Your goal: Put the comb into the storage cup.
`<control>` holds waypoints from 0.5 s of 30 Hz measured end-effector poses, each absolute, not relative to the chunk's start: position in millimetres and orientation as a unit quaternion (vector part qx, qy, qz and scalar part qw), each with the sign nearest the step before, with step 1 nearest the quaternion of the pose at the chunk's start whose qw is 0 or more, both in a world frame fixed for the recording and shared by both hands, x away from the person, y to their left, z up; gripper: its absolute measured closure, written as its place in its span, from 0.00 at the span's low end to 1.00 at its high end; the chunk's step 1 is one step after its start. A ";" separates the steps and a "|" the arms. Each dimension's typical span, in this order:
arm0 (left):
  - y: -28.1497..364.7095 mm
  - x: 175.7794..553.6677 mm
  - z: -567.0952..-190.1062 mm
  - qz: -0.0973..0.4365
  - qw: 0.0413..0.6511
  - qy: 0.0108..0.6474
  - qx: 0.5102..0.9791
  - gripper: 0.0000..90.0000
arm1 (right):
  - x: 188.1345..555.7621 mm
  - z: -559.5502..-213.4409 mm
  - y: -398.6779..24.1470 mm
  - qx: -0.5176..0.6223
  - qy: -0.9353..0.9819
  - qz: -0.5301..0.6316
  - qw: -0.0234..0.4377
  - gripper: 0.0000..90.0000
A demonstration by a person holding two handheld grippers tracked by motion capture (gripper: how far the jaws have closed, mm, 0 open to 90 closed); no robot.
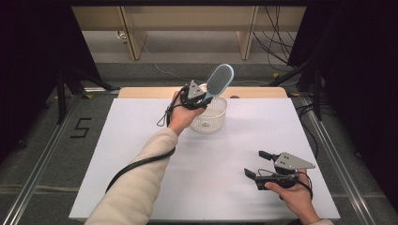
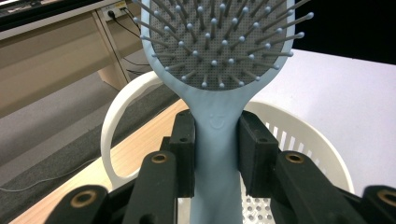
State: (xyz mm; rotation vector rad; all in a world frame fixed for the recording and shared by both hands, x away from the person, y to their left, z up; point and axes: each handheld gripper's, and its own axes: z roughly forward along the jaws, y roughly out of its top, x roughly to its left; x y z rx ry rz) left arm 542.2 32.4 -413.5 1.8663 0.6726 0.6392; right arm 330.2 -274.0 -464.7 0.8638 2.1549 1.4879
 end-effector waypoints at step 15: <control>27.6 542.2 -417.2 0.266 0.497 0.273 0.780 0.77 | 330.0 -464.7 -274.0 0.308 0.768 0.529 0.189 0.14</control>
